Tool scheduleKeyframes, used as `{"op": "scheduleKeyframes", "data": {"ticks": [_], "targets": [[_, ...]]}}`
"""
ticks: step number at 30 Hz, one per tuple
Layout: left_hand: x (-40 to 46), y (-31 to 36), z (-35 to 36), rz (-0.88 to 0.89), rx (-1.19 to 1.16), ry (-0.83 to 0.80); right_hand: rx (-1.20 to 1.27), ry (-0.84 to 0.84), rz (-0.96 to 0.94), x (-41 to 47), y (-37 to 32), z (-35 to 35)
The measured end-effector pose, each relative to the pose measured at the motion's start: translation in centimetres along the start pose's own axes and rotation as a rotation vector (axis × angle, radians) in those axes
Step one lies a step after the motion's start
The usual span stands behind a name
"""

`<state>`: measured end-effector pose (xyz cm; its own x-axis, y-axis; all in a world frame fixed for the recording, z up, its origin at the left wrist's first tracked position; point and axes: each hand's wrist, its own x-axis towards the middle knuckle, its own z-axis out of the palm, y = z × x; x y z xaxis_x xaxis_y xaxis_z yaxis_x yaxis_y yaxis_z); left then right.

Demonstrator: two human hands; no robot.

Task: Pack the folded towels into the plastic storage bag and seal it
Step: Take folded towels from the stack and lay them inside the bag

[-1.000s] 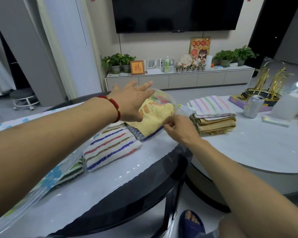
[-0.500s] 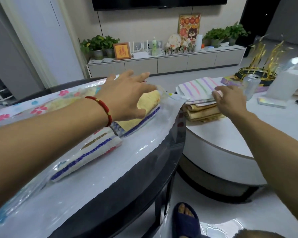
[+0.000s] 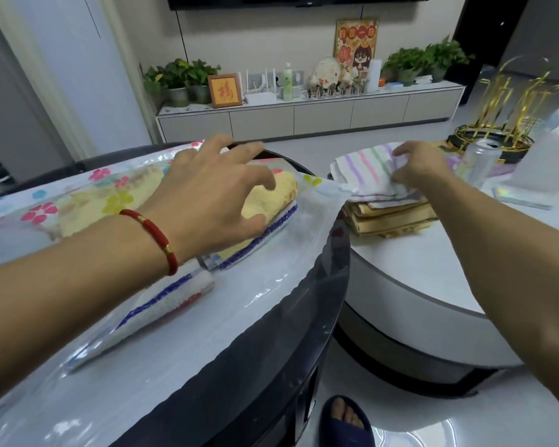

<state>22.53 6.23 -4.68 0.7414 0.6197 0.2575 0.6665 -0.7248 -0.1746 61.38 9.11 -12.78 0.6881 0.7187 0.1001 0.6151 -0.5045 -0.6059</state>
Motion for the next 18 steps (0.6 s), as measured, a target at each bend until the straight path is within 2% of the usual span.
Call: {"op": "scheduleKeyframes", "data": {"ticks": [4, 10, 15, 18], "targets": [[-2.6, -0.4, 0.0, -0.041, 0.011, -0.024, 0.444, -0.221, 0.180, -1.4, 0.3, -2.5], [-9.0, -1.0, 0.3, -0.155, 0.023, -0.091, 0.824, -0.178, 0.102, -11.2, 1.5, -6.5], [-16.3, -2.6, 0.6, -0.279, 0.054, -0.238, 0.939, -0.319, 0.004, -21.2, 2.0, -10.7], [-18.7, -4.3, -1.0, -0.299, 0.028, -0.253, 0.902, -0.521, -0.050, -26.3, 1.7, -12.9]]}}
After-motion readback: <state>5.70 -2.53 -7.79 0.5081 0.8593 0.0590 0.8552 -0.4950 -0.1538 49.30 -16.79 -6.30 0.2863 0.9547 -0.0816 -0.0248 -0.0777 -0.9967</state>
